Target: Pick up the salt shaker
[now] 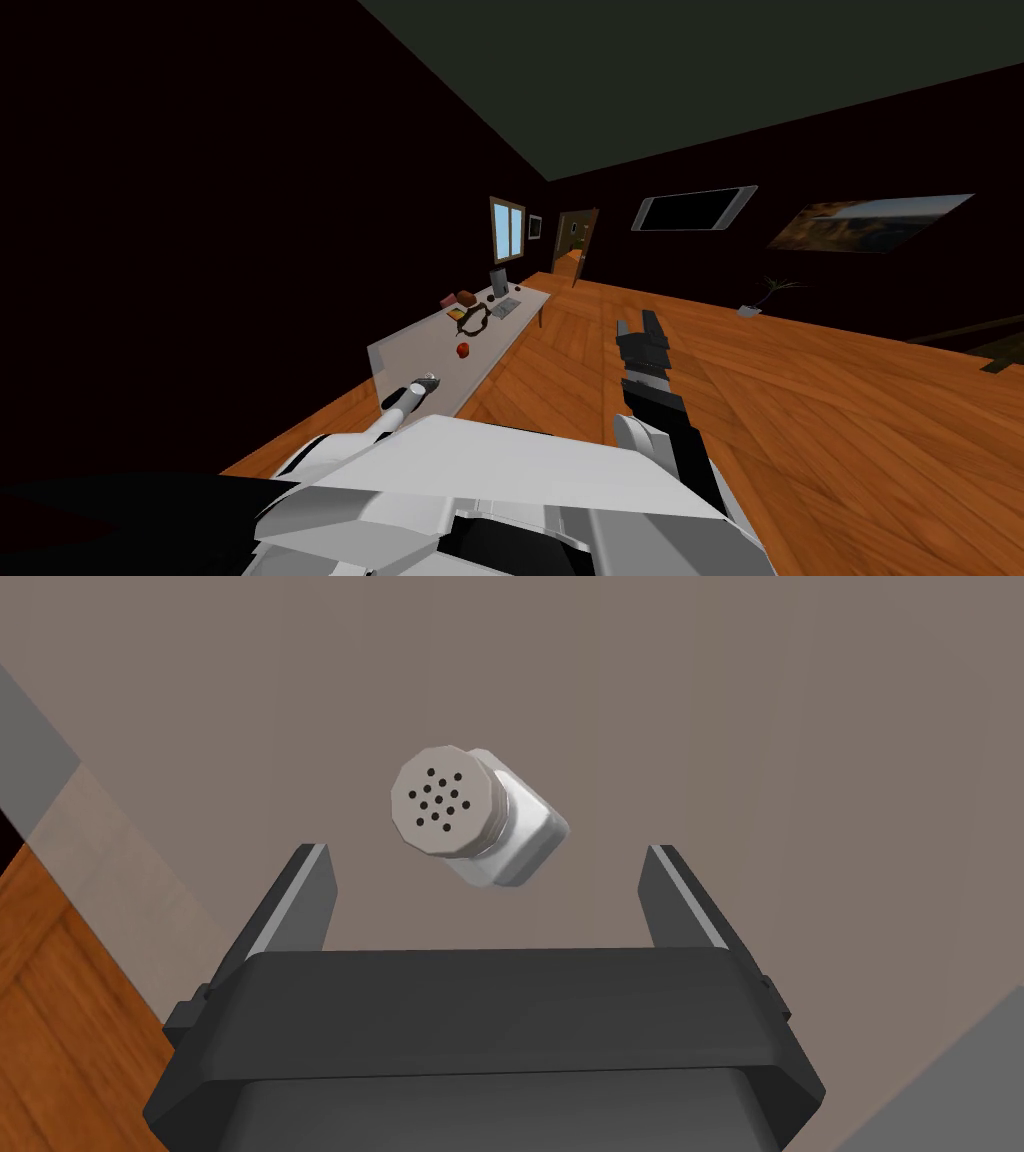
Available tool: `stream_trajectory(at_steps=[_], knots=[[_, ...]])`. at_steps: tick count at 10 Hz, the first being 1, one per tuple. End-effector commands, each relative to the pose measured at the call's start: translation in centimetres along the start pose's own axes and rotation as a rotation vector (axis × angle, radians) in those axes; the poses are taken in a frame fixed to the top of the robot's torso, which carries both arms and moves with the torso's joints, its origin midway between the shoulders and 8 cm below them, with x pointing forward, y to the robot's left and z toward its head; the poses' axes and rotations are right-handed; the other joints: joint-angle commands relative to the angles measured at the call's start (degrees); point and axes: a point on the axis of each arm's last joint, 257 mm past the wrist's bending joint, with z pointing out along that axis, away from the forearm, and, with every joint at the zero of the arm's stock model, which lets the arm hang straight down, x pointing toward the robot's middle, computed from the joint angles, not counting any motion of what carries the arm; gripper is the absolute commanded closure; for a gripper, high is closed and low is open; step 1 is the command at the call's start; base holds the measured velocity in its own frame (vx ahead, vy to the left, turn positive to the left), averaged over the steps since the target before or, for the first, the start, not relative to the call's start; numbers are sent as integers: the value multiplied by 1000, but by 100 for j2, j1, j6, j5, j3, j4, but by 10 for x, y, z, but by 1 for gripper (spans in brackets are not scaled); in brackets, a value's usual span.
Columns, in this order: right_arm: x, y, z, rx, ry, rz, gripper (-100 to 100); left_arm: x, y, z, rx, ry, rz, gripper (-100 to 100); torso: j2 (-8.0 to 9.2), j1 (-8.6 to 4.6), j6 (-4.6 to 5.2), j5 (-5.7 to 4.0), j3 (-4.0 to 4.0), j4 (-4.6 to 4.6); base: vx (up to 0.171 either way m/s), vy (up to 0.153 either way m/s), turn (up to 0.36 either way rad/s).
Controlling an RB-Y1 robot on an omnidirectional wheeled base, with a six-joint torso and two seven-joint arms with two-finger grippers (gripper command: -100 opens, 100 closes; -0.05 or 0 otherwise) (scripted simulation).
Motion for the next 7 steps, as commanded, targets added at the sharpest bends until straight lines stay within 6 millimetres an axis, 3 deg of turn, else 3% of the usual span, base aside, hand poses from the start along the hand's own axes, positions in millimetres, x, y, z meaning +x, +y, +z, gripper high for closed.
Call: stream_trajectory(at_steps=[1, 2, 3, 4, 7], knots=[[0, 0, 0, 0, 0, 0, 0, 0, -3, 0, 6, 0, -12, -100, 0, 0, 0, 0, 0, 0, 0, 0, 0], [0, 0, 0, 0, 0, 0, 0, 0, -2, 0, 4, 0, -7, -100, 2, -1, 0, 0, 1, 0, 0, 0, 0], [0, 0, 0, 0, 0, 0, 0, 0, -3, 0, 4, 0, -7, 0, 1, 0, 0, 0, 1, 0, 0, 0, 0], [0, 0, 0, 0, 0, 0, 0, -2, 0, -1, 6, 1, -15, -100, 1, 1, 0, 0, 1, 0, 2, 16, -58], [0, 0, 0, 0, 0, 0, 0, -5, 2, -2, 9, 1, -24, -100, 1, 15, 0, 3, 0, 0, 2, 33, -55]])
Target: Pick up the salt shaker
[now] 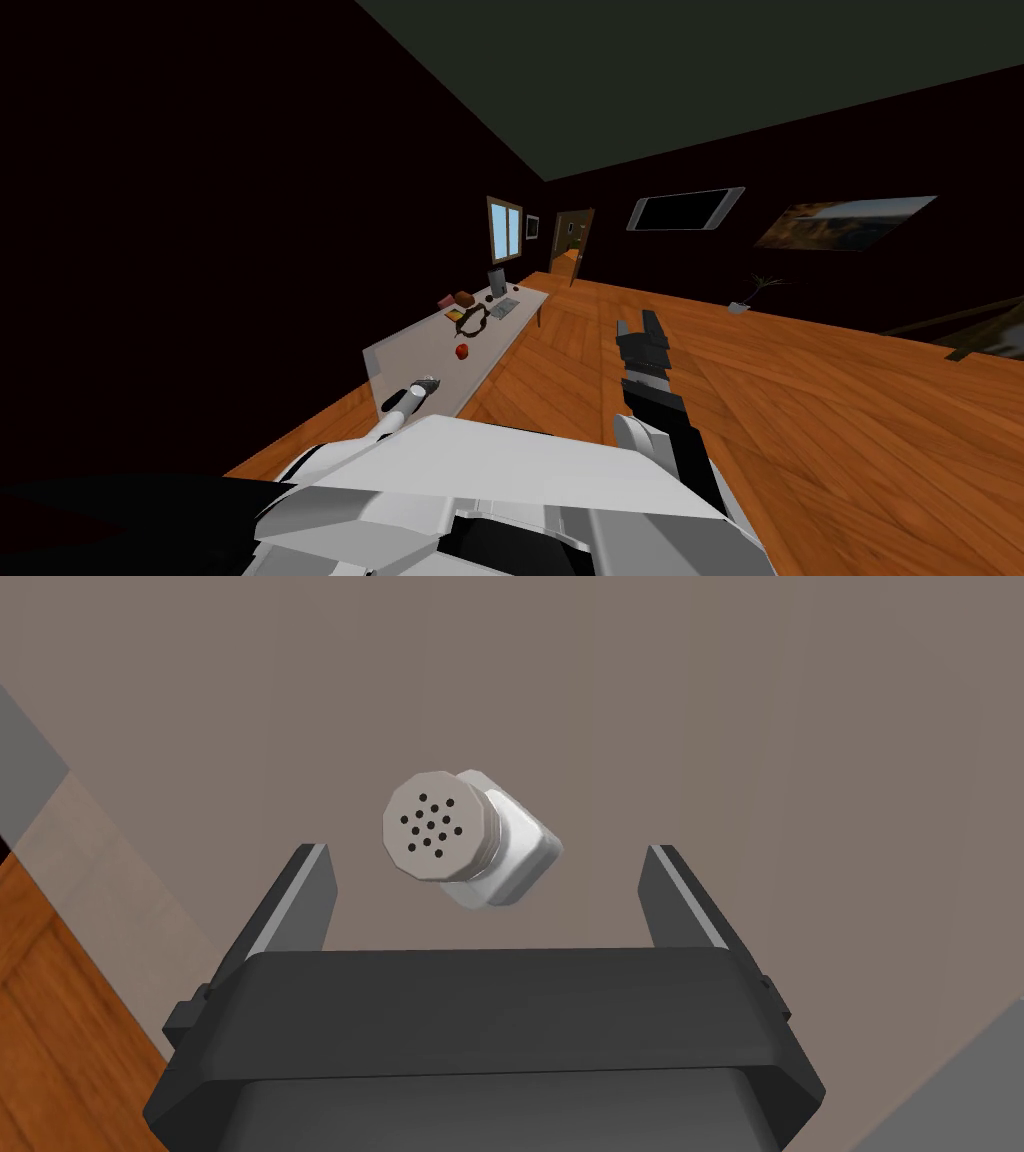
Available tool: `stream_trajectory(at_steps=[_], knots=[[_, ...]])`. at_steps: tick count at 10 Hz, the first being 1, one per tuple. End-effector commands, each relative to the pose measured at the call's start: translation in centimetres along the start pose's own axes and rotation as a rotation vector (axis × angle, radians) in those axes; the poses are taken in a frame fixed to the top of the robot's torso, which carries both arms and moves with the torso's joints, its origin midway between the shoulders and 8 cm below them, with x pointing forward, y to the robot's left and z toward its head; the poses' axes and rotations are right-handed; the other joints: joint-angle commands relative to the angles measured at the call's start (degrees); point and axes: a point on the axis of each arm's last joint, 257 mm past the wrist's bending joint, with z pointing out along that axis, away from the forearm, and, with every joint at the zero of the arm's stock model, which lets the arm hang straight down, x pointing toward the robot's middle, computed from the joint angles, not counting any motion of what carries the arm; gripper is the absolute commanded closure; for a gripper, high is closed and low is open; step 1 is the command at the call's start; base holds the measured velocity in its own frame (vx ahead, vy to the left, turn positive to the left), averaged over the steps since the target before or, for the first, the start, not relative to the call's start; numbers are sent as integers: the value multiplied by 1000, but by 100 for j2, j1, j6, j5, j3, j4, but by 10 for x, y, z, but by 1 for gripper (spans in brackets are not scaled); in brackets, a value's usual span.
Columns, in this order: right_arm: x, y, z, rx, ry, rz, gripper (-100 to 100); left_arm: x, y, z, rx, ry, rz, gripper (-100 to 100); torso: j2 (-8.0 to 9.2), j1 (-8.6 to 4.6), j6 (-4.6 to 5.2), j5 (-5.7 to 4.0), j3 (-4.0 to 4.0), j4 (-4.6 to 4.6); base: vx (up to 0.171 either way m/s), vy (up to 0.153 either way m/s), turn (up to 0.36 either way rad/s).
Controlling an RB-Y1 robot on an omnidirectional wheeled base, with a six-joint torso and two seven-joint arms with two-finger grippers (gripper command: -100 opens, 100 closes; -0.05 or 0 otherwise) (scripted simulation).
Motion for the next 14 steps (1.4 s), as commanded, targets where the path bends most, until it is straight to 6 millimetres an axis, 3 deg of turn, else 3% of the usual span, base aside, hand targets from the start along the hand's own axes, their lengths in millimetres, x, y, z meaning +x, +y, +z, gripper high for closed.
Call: stream_trajectory(at_steps=[1, 4, 14], knots=[[0, 0, 0, 0, 0, 0, 0, -3, 1, -1, 5, -1, -9, -100, 0, 0, 0, 0, 0, 0, 2, 17, -74], [0, 0, 0, 0, 0, 0, 0, -6, 6, -2, 0, -2, -7, -100, -1, 4, 0, 1, -1, 0, 2, 28, -44], [0, 0, 0, 0, 0, 0, 0, -30, -3, -11, 50, -22, -58, -100, -1, -4, 0, -1, 0, 0, 0, 22, -50]])
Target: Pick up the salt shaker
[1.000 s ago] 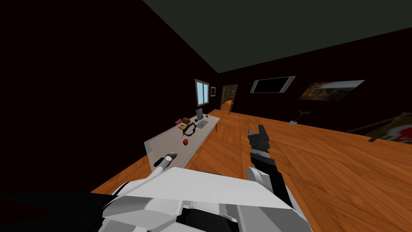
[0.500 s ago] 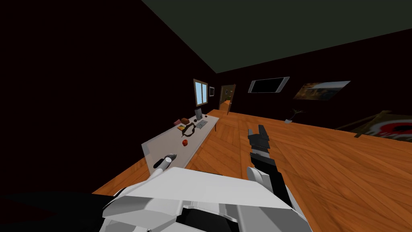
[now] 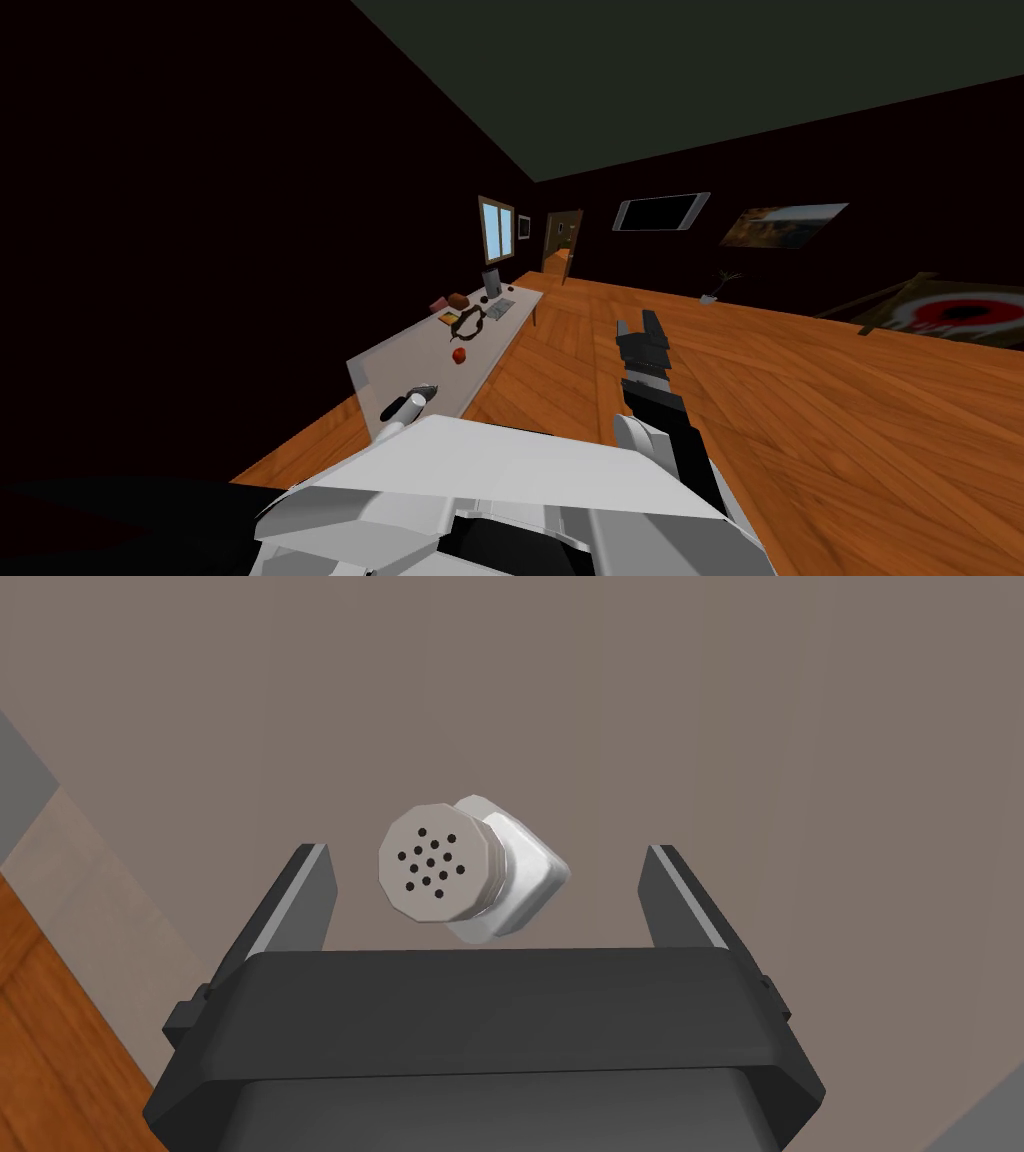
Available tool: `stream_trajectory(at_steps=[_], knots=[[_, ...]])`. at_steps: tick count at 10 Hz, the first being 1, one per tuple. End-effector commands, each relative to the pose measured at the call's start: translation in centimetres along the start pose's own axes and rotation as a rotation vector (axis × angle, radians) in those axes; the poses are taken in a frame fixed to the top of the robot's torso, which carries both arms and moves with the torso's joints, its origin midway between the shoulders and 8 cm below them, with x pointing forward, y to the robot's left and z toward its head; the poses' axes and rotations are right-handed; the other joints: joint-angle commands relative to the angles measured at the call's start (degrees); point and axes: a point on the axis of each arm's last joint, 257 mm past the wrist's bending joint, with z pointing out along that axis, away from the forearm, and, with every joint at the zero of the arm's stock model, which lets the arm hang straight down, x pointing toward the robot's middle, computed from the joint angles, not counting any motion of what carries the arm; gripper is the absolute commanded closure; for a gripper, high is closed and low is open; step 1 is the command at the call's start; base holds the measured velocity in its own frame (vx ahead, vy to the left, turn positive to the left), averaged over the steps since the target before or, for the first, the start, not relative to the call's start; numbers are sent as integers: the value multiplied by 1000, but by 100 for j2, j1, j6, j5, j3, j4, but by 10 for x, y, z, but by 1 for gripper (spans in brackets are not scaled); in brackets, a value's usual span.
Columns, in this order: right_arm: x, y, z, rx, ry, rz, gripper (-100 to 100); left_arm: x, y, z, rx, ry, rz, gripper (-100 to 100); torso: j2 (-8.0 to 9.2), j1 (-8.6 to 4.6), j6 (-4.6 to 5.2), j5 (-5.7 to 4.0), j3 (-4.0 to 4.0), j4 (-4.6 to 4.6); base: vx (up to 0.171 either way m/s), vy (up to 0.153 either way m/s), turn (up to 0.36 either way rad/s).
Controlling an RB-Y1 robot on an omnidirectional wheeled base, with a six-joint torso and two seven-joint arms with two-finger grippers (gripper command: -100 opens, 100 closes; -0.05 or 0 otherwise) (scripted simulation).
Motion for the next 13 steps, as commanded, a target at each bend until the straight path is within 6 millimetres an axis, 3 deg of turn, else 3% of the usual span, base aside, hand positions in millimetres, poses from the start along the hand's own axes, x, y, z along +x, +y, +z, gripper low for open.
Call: stream_trajectory(at_steps=[1, 4, 5, 9, 10, 11, 13], knots=[[0, 0, 0, 0, 0, 0, 0, -3, -1, -1, 5, -3, 2, -100, 0, 0, 0, 0, 0, 0, -1, 20, -43], [0, 0, 0, 0, 0, 0, 0, -9, -3, -3, 15, -8, -9, -100, 0, 4, -1, 1, 0, 0, -2, 22, -35], [0, 0, 0, 0, 0, 0, 0, -9, -3, -3, 15, -8, -9, 100, 0, -1, -1, 0, 0, 0, 0, 0, 0], [0, 0, 0, 0, 0, 0, 0, -9, -2, -3, 13, -8, -11, 100, -6, -7, -2, -5, -5, -4, 0, 0, 0], [0, 0, 0, 0, 0, 0, 0, -9, -2, -3, 13, -8, -11, 0, -6, -6, -2, -4, -5, -4, 0, 0, 0], [0, 0, 0, 0, 0, 0, 0, 3, 1, 1, -4, 2, 32, 100, -5, -6, -2, -3, -4, -3, 8, -35, 163], [0, 0, 0, 0, 0, 0, 0, 8, 3, 3, -14, 7, 27, 100, -6, -22, -1, -5, -5, -4, -2, -51, 72]])
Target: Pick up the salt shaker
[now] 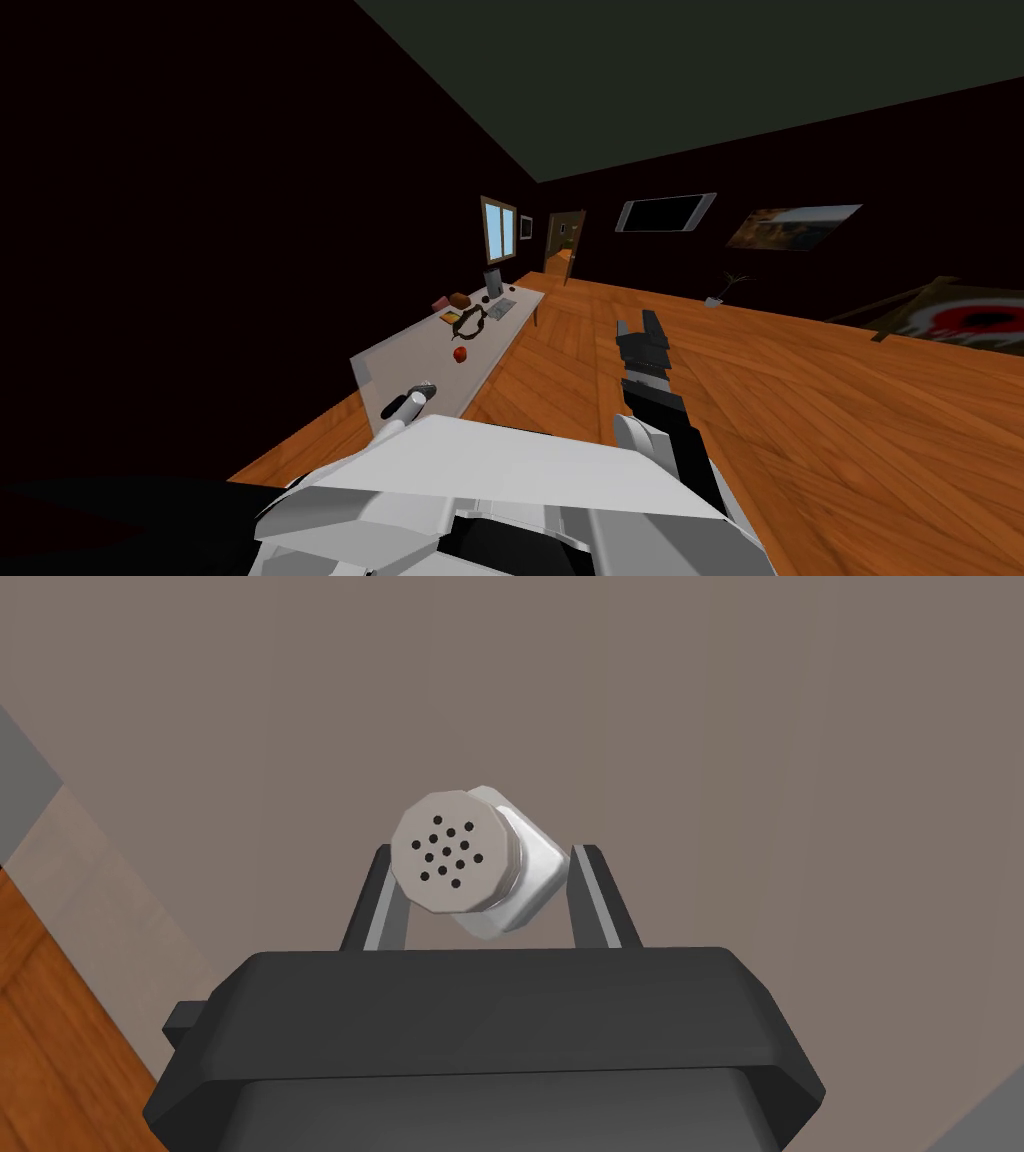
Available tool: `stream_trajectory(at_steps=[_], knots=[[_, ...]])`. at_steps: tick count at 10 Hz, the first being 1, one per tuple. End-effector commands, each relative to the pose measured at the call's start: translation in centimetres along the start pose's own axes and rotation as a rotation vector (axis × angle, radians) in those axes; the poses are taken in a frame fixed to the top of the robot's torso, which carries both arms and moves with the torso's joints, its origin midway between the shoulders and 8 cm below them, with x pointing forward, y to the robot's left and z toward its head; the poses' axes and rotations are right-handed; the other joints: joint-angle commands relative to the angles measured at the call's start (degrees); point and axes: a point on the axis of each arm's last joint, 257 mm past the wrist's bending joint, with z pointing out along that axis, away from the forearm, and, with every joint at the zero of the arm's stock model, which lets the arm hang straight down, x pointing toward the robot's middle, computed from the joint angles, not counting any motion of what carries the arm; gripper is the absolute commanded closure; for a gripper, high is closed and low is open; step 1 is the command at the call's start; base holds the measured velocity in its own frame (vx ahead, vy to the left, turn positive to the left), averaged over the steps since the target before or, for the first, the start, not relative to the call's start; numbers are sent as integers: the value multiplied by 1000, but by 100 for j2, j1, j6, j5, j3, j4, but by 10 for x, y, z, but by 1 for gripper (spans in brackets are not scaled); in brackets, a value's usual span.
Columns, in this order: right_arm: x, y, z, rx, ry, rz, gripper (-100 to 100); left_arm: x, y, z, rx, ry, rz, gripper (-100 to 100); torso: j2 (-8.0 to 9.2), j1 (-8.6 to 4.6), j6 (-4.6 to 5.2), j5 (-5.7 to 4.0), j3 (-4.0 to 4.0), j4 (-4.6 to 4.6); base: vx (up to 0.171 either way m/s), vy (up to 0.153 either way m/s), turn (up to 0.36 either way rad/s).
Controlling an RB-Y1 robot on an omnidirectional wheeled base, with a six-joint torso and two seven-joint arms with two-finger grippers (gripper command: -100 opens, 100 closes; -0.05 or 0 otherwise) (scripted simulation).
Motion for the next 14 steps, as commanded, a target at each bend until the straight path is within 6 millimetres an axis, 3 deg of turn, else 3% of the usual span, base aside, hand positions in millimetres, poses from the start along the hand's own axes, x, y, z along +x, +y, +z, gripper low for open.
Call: stream_trajectory(at_steps=[1, 6, 14], knots=[[0, 0, 0, 0, 0, 0, 0, 2, 2, 1, -6, 3, -3, 100, 0, 0, 0, 0, 0, 0, 2, -30, 31], [0, 0, 0, 0, 0, 0, 0, 19, 3, 6, -33, 13, 51, 100, 1, 8, -4, 3, 1, 0, 1, -33, 80], [0, 0, 0, 0, 0, 0, 0, 27, -1, 10, -42, 13, 67, 100, 2, 11, -2, 2, 1, 0, -2, -21, 40]])
